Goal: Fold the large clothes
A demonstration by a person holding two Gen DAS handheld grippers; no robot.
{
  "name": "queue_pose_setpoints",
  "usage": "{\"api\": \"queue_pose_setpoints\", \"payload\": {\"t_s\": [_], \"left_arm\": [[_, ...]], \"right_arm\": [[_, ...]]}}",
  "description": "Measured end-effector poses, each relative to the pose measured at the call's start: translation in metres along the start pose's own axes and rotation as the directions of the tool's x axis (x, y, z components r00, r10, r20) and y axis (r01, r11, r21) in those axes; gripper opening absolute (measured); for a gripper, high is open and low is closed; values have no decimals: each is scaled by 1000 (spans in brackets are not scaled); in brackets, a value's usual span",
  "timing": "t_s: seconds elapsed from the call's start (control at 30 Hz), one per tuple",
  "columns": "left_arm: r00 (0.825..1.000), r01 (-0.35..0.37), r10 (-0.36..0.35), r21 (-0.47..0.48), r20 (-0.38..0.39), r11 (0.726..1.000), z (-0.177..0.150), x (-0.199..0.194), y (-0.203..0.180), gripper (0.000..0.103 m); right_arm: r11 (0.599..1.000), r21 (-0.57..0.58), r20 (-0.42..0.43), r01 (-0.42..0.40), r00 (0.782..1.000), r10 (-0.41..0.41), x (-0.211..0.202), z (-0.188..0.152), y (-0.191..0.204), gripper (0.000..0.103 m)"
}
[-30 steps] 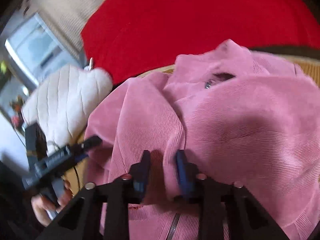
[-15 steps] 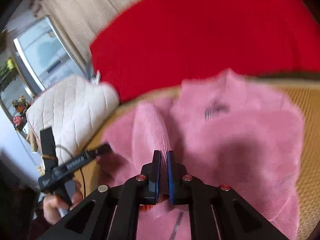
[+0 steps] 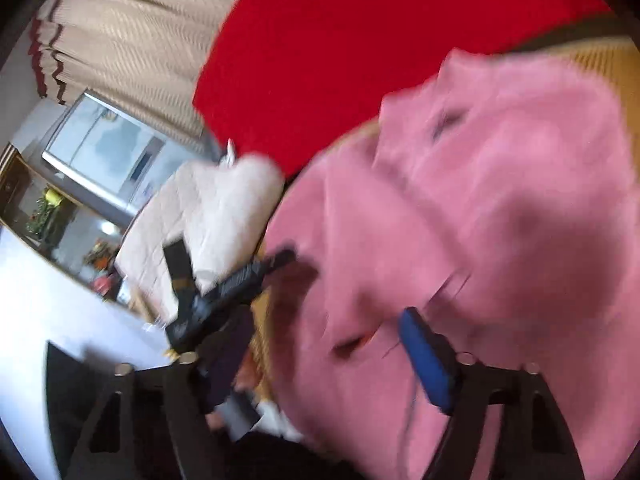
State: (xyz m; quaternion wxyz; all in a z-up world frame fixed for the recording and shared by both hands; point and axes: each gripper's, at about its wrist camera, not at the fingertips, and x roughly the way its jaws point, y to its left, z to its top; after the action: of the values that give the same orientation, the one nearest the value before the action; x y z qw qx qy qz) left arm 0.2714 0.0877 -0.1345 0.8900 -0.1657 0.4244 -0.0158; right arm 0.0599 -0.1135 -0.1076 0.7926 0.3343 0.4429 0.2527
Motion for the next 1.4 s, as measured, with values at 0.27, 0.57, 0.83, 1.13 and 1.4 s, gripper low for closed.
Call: {"api": "queue_pose_setpoints", "payload": {"t_s": [0.27, 0.57, 0.83, 1.13, 1.4], "left_arm": [[999, -13, 12, 23, 43, 1000, 0, -13, 3, 65], [998, -15, 13, 27, 69, 1000, 2, -17, 3, 65], [996, -28, 23, 50, 83, 998, 1, -15, -7, 65], [998, -4, -3, 96, 64, 995, 0, -8, -25, 65], [998, 51, -55, 85, 44, 995, 4, 1, -21, 38]], "right_arm": [[998, 63, -59, 12, 998, -8, 66, -16, -3, 53], [989, -44, 209, 144, 969, -131, 41, 14, 12, 6], [932, 40, 462, 361, 820, -337, -55, 68, -10, 6], [971, 230, 254, 61, 960, -120, -43, 66, -65, 79], [968, 121, 321, 218, 915, -246, -15, 78, -42, 87]]}}
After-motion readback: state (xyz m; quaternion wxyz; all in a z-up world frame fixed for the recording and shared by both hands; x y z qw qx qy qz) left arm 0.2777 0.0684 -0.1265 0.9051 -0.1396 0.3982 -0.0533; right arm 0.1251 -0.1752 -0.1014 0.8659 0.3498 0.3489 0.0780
